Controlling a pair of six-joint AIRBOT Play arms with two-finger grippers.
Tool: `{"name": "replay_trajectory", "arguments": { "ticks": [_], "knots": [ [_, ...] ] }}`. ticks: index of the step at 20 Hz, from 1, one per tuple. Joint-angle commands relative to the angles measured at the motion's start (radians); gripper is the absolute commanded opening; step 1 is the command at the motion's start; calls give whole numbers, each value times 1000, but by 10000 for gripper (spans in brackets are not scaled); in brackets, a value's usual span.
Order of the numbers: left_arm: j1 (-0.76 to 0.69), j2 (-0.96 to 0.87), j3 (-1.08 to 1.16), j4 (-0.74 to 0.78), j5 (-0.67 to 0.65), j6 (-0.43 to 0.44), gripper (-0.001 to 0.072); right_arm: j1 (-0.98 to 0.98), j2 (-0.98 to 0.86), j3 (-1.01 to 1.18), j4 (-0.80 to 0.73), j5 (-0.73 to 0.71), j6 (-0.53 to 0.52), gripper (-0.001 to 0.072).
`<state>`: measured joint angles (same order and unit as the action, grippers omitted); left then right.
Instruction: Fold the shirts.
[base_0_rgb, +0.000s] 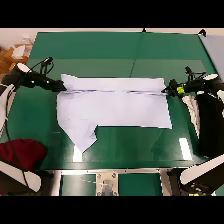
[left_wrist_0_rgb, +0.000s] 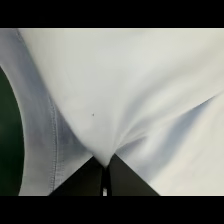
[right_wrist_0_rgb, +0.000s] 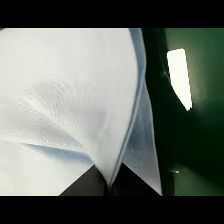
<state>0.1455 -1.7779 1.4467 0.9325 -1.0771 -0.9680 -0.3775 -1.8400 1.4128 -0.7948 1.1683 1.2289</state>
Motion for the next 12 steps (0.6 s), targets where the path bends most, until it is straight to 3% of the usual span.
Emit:
{"name": "replay_trajectory", "arguments": {
  "ticks": [1, 8, 12],
  "knots": [
    [0, -5, 21, 8, -63, 0, 23, 0, -1, -5, -11, 5, 2, 15],
    [2, -8, 87, 16, -242, -1, 23, 1, -1, -5, -11, 4, 2, 15],
    [1, -35, 84, 40, -258, -23, 24, 1, -1, -5, -11, 4, 2, 16]
  ]
}}
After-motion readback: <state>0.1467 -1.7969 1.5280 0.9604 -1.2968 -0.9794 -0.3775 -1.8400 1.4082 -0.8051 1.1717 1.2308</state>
